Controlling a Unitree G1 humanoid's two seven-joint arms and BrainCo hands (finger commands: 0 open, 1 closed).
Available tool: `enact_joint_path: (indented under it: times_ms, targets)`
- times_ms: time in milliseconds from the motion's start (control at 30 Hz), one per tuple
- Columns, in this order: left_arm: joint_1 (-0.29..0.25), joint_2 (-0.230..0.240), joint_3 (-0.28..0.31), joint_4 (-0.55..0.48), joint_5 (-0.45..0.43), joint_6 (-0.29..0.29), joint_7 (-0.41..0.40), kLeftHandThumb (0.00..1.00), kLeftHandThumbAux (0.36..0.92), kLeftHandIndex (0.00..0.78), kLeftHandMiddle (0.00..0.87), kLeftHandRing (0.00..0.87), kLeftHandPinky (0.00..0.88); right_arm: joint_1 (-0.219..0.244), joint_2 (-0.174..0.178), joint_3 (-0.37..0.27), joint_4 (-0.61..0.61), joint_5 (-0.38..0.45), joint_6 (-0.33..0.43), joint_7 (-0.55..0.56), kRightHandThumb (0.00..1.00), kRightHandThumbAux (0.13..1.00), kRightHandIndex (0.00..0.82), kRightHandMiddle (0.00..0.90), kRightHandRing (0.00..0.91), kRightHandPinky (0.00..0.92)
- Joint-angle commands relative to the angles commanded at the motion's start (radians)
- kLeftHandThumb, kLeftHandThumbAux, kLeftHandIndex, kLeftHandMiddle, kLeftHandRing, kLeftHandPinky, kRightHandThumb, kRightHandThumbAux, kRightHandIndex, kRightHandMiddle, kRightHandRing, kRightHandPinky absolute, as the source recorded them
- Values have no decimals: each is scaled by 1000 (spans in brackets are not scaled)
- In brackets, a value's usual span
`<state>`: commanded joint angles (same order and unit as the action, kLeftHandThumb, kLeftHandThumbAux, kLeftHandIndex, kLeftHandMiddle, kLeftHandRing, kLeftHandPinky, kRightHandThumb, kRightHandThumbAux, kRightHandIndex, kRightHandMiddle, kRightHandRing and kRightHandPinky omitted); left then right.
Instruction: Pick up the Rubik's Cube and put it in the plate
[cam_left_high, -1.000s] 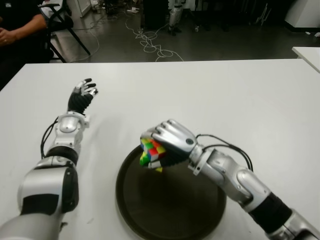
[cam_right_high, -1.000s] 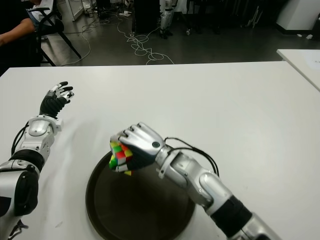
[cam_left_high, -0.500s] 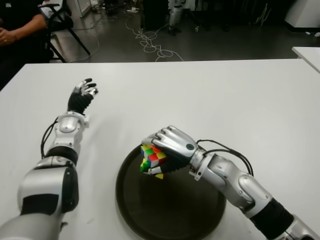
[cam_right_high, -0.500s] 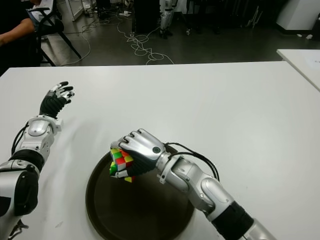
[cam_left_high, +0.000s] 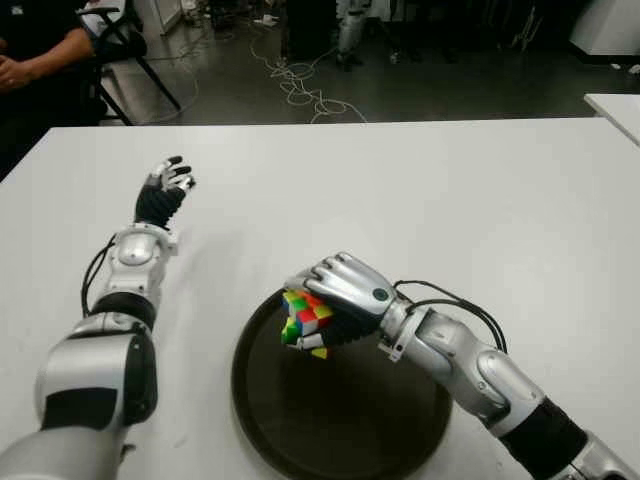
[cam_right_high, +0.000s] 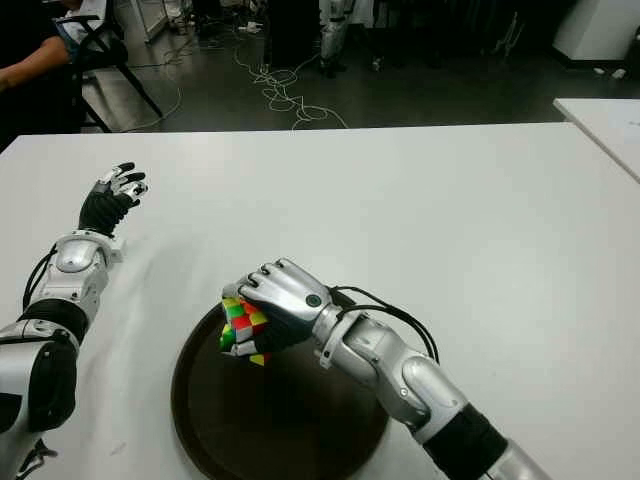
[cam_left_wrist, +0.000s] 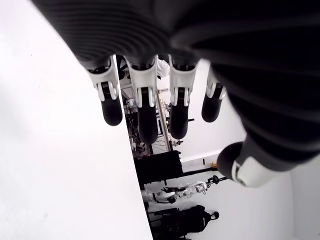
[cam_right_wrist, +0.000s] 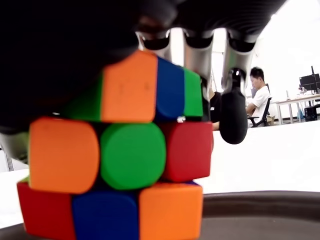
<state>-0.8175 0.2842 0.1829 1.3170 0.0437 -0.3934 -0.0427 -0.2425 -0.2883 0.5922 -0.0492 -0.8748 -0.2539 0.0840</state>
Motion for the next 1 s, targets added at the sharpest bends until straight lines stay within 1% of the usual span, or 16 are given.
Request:
enact_joint_path:
  times_ms: [300,433,467,500,567,600,633,700,767,800,833,867,900,1000]
  targets:
    - [1,4,-3,-1,3,-4,-1,186,597,137,195,170,126,-2,8,3,15,-6,-5,-10,689,733,422,631,645,629]
    - [1,4,-1,0,1,-2,1,172,595,133,192,169,128,-2,10,6,17,-25,-5,-25,690,732,422,603,621,608]
    - [1,4,0,0,0,0,2,168,590,131,191,169,130,-3,10,7,18,-32,-5,-31,688,733,420,553,568,557]
    - [0,4,1,1,-2,1,1,167,587,131,191,169,131,-3,10,7,18,-40,-5,-38,687,733,419,535,549,539]
    - [0,4,3,1,-3,2,0,165,580,127,190,172,139,-4,10,8,17,-52,-4,-49,679,735,413,449,464,469]
    - [0,4,4,1,-5,3,-2,165,579,127,190,172,141,-4,10,9,16,-60,0,-52,677,736,412,434,450,457]
    - [0,4,5,1,-5,3,-3,163,577,128,192,175,143,-4,10,9,16,-66,2,-54,672,738,407,371,387,407]
    - [0,4,7,1,-7,3,-6,162,576,134,196,179,145,-4,14,10,11,-74,11,-51,665,741,400,279,296,338]
    - [0,4,8,0,-8,4,-8,163,576,139,199,182,147,-4,16,10,5,-76,19,-38,662,742,397,234,251,306]
    - [-1,4,10,1,-9,5,-7,163,578,141,200,182,145,-4,16,11,0,-76,26,-22,554,743,331,202,215,266]
    - [-1,3,11,1,-10,6,-6,165,582,143,201,182,142,-4,15,12,-4,-76,31,-11,363,740,214,133,139,182]
    - [-1,2,13,1,-11,7,-5,166,585,145,201,181,139,-8,13,15,-7,-77,38,7,239,739,139,89,89,129]
    - [-1,2,15,1,-12,7,-4,167,587,143,201,181,138,-10,12,17,-8,-78,42,19,159,713,89,57,57,82]
    - [0,1,17,1,-12,8,-1,166,589,137,198,179,135,-17,9,20,-8,-79,44,38,81,659,29,18,18,26]
